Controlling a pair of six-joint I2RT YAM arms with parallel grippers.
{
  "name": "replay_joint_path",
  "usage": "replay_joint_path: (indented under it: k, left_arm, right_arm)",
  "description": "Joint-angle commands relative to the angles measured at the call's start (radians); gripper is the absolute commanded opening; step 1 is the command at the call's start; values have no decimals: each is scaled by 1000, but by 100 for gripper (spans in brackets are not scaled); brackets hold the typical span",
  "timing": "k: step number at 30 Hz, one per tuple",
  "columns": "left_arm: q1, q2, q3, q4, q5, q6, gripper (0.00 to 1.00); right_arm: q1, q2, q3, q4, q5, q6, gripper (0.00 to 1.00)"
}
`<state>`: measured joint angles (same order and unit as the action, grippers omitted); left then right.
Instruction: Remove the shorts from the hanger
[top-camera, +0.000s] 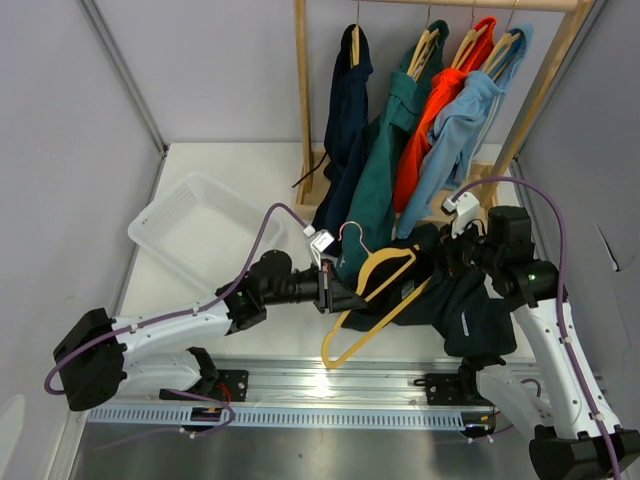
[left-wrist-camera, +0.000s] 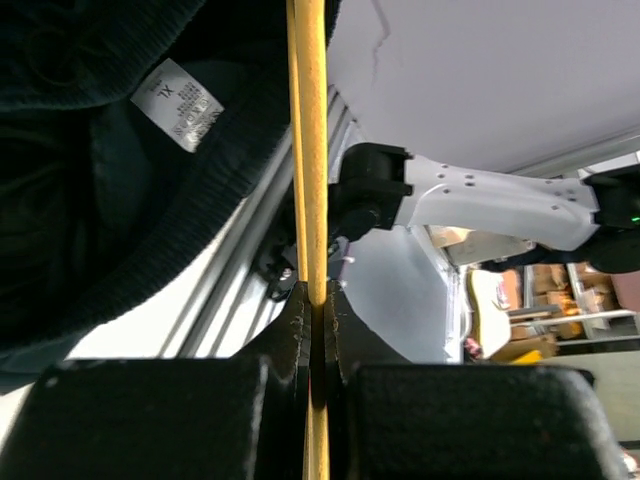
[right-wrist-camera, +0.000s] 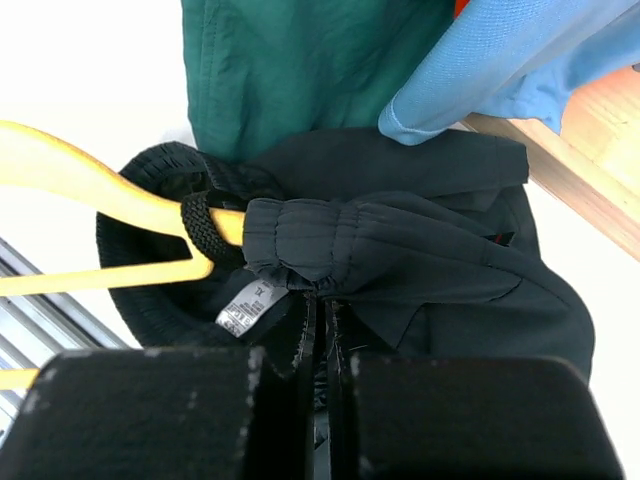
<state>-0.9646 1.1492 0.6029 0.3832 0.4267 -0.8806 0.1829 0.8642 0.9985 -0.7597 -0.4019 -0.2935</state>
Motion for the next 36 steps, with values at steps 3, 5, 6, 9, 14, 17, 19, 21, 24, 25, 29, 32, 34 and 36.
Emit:
replay_joint_path:
  k: [3,5,6,9,14,17,19,21,24,25,29,32,34,36]
  left_arm:
    - [-13,-111,70,-116,-66,217,0]
    - [-13,-158,93,-266,-132,293,0]
    - [-13,-176,107,-315,-153,366,0]
    - [-13,-255,133,-463,-204,501,0]
    - [-10,-390,166,-644,-238,682,0]
    - [-10,-471,184,-748,-281,735,0]
    - [-10,-516,189,-796,-286,758,0]
    - [-11,-534,192,-810,-293,767,0]
    - [-11,-525,201,-816,-275,790,0]
    - [-11,-510,216,-817,-272,805,0]
    - [-10,-459,257,-830,-266,851,0]
    - [-10,-421,291,-859,-275,908,0]
    - [-10,-402,328,-883,-281,959,0]
    - [-10,-381,366,-923,-290,991,0]
  right_arm:
    - [-63,-43,40,7,28,-29,0]
    - [-114,-56,51,19,40,-22,0]
    - [-129,-62,51,25,47,-16,0]
    - [-174,-71,43,56,67,-10,0]
    - [-260,-34,20,68,35,-42,0]
    - [-290,-22,-11,65,-29,-87,0]
    - [-295,-18,-33,48,-101,-116,0]
    - [-295,-7,-47,4,-229,-194,0]
    - [-293,19,-66,-90,-353,-338,2]
    - [-292,27,-72,-102,-380,-358,3]
    - [-292,58,-58,-190,-408,-476,17]
    - [-292,59,-17,-288,-431,-584,57]
    - [-293,36,3,-340,-428,-636,72]
    - [-292,18,32,-386,-420,-673,77]
